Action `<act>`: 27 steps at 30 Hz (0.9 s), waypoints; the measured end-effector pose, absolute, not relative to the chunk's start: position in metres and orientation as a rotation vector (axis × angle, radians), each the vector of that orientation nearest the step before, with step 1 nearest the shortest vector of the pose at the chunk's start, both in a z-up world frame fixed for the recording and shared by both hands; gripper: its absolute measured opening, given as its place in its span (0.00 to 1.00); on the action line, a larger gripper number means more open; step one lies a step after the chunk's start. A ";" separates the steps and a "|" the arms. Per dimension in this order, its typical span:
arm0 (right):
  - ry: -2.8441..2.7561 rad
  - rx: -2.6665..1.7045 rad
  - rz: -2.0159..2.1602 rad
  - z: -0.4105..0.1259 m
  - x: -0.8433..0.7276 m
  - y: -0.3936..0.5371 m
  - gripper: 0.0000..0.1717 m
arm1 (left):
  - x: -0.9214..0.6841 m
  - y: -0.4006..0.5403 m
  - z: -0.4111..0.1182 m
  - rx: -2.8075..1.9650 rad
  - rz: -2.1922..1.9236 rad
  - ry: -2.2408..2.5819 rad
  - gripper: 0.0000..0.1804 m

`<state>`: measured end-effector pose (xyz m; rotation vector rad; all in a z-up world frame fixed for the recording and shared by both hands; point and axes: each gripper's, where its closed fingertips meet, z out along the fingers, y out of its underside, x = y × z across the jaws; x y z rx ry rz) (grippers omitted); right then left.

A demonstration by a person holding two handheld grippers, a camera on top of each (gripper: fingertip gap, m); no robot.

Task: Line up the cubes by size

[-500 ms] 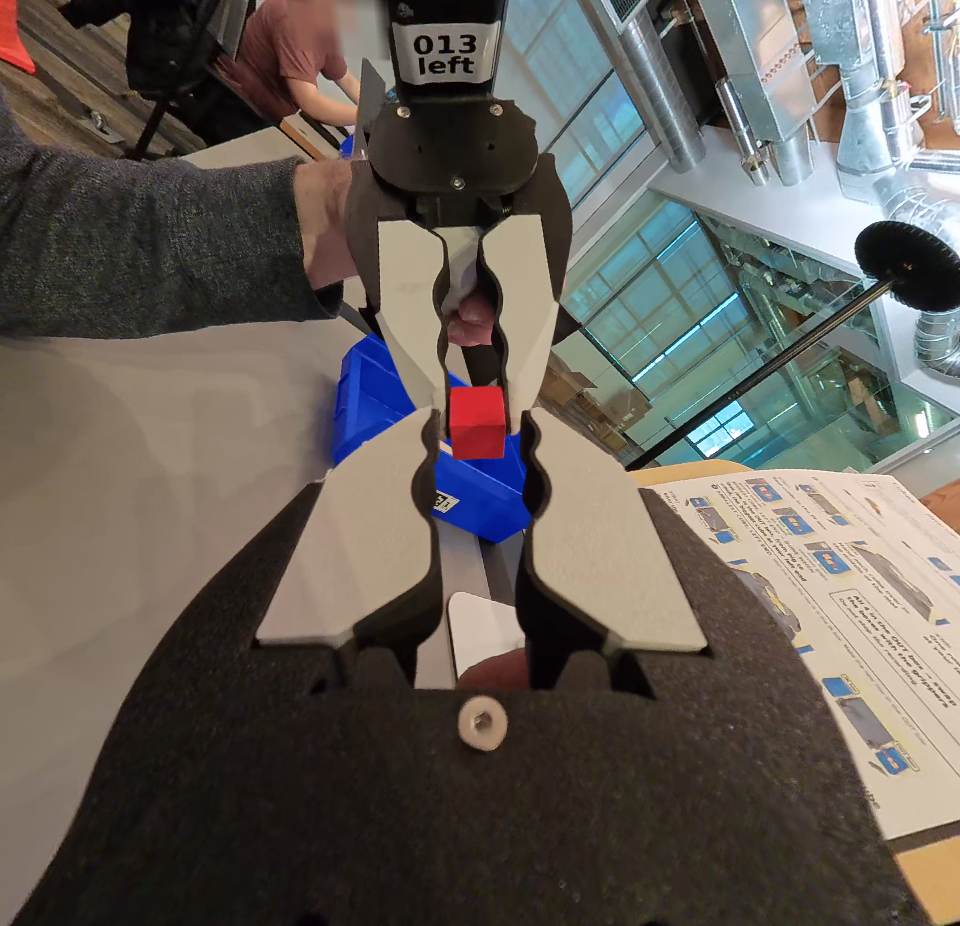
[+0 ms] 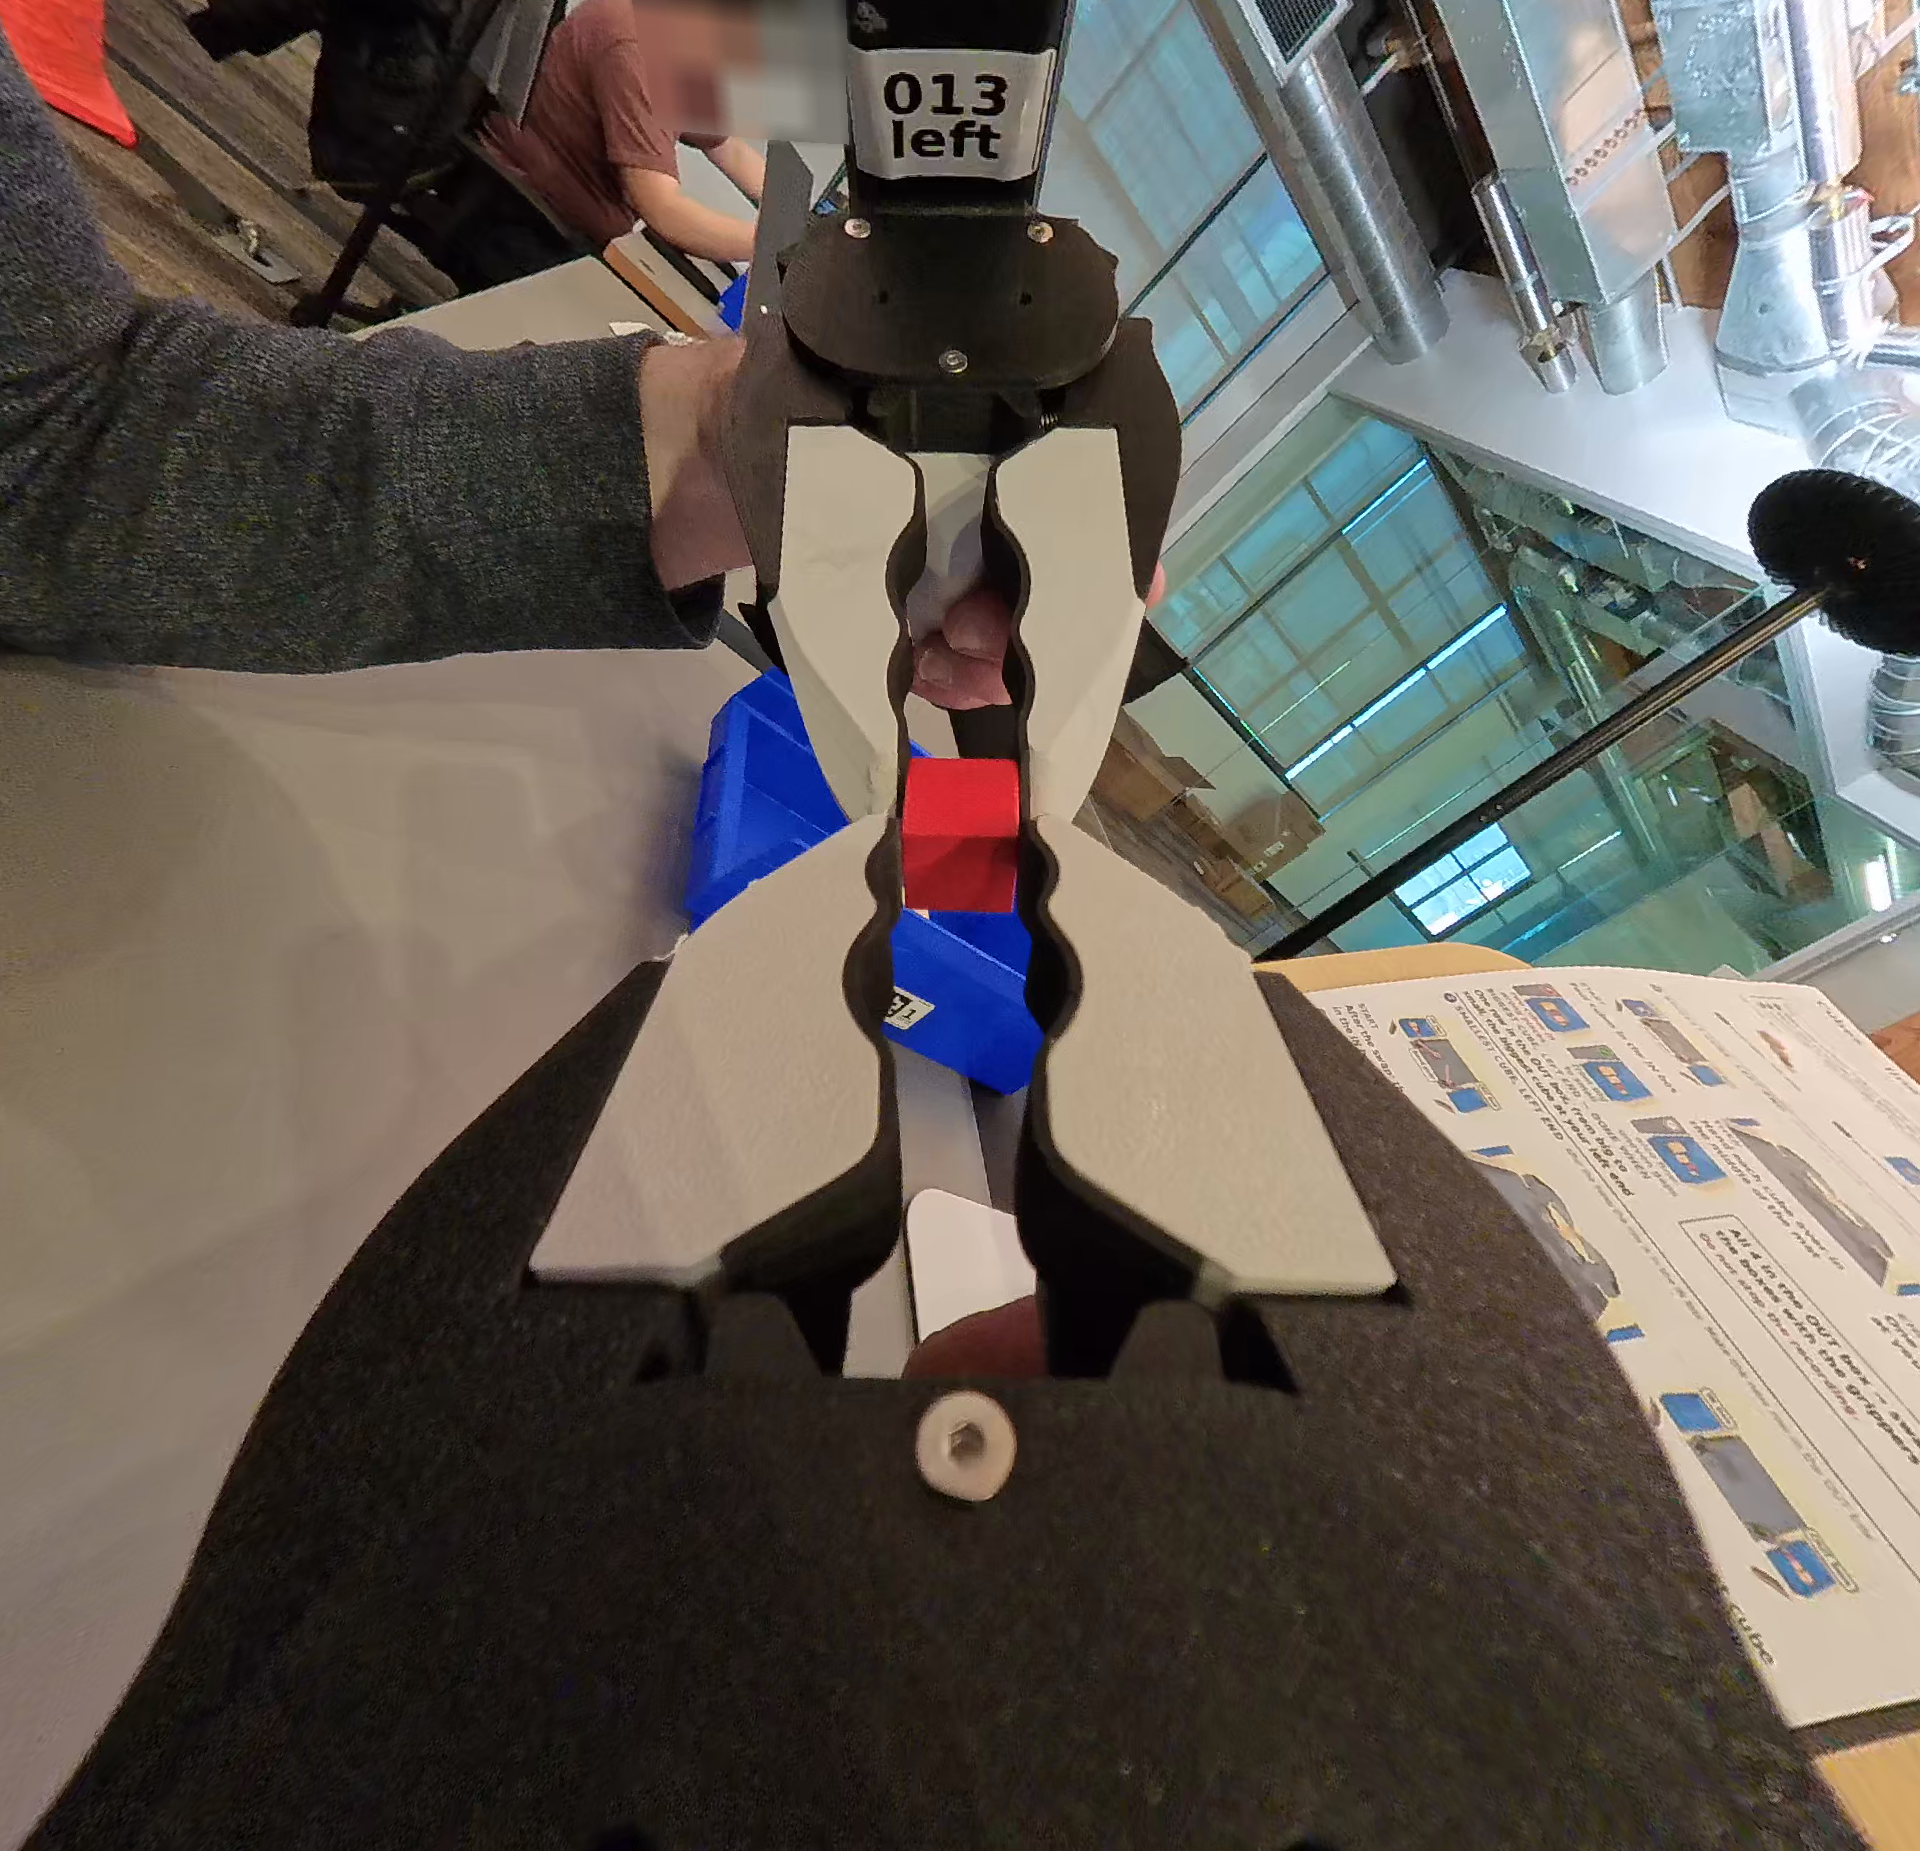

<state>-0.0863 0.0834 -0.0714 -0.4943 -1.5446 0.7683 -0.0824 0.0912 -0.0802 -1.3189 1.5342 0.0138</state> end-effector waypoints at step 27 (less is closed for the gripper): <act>-1.532 -0.493 0.745 -0.055 -0.073 0.085 0.12 | -0.093 0.095 -0.063 -1.311 0.046 1.440 0.21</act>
